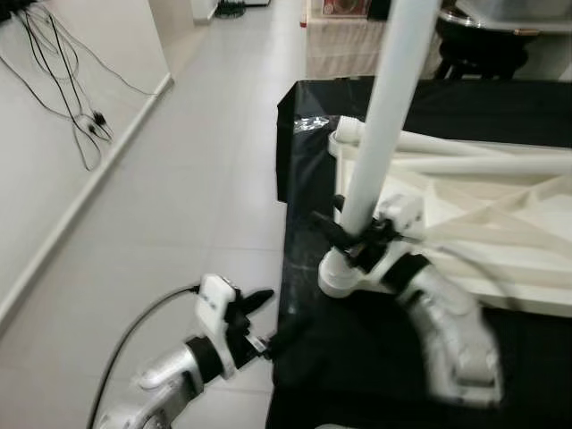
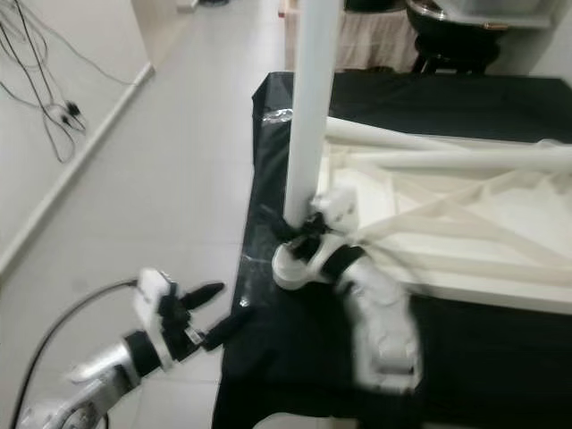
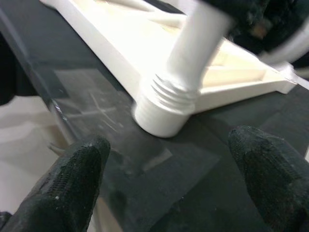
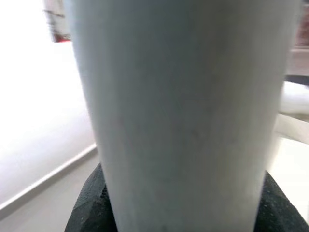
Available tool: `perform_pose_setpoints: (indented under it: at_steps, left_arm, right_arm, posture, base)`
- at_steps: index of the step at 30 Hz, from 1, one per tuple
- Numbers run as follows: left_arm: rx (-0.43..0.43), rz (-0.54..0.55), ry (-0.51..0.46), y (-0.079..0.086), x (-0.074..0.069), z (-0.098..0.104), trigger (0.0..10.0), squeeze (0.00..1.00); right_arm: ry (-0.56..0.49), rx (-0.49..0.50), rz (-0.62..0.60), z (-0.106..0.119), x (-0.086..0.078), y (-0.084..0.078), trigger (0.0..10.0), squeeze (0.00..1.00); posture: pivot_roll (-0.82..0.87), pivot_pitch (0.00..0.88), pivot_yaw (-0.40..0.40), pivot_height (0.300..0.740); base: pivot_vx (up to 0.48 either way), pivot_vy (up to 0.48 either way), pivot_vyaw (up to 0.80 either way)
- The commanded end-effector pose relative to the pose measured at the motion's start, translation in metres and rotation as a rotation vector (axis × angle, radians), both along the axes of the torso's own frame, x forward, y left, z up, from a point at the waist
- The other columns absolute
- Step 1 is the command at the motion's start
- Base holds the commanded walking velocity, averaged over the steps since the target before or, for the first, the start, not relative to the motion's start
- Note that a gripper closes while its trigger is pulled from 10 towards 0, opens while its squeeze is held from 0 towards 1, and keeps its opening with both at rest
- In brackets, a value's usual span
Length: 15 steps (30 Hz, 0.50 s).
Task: Building children table
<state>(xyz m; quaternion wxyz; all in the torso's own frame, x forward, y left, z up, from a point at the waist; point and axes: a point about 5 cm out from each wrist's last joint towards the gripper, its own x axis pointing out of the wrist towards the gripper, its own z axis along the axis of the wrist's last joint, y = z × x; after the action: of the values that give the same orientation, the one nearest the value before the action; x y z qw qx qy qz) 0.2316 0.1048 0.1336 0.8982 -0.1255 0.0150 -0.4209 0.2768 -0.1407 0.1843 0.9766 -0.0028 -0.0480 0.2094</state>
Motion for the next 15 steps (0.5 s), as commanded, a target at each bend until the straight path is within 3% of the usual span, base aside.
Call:
perform_pose_setpoints:
  at_steps: [1, 4, 5, 7, 8, 12, 13, 15]
  left_arm:
    - [0.017, 0.0, 0.015, 0.004, -0.002, -0.004, 10.0, 0.0]
    - [0.03, -0.015, 0.016, 0.004, 0.0, -0.005, 10.0, 0.0]
    - [0.033, -0.015, 0.015, 0.004, 0.002, -0.005, 10.0, 0.0]
    - [0.038, 0.002, 0.009, 0.006, 0.003, -0.005, 10.0, 0.0]
    - [0.041, 0.014, 0.004, 0.007, 0.003, -0.005, 10.0, 0.0]
    - [0.074, 0.031, -0.015, 0.007, 0.003, -0.004, 10.0, 0.0]
    - [0.088, 0.034, -0.015, 0.007, 0.002, -0.004, 10.0, 0.0]
    - [0.109, 0.031, -0.019, 0.007, -0.001, -0.004, 10.0, 0.0]
  right_arm:
    - [0.334, -0.008, -0.167, -0.062, -0.012, -0.021, 0.0, 0.0]
    - [0.299, -0.019, -0.126, -0.058, -0.003, -0.019, 0.0, 0.0]
    - [0.26, -0.006, -0.083, -0.049, 0.008, -0.013, 0.0, 0.0]
    - [0.248, -0.005, -0.055, -0.045, 0.014, -0.006, 0.0, 0.0]
    - [0.233, -0.011, -0.064, -0.042, 0.018, -0.004, 10.0, 0.0]
    - [0.186, 0.016, -0.078, -0.028, 0.024, 0.003, 10.0, 0.0]
    - [0.171, 0.061, -0.013, -0.021, 0.022, 0.009, 10.0, 1.0]
    - [0.137, 0.105, 0.125, -0.009, 0.02, 0.02, 10.0, 1.0]
  posture:
    - [-0.06, 0.201, 0.05, 0.74]
    - [-0.05, 0.183, 0.046, 0.74]
    - [-0.05, 0.176, 0.044, 0.74]
    - [-0.04, 0.175, 0.044, 0.74]
    - [-0.04, 0.17, 0.045, 0.74]
    - [-0.03, 0.169, 0.046, 0.74]
    - [-0.03, 0.164, 0.051, 0.74]
    - [-0.03, 0.161, 0.06, 0.74]
  base:
    - [0.0, 0.0, 0.0]
    - [0.0, 0.0, 0.0]
    - [0.0, 0.0, 0.0]
    - [0.0, 0.0, 0.0]
    - [0.0, 0.0, 0.0]
    - [0.0, 0.0, 0.0]
    - [0.0, 0.0, 0.0]
    - [0.0, 0.0, 0.0]
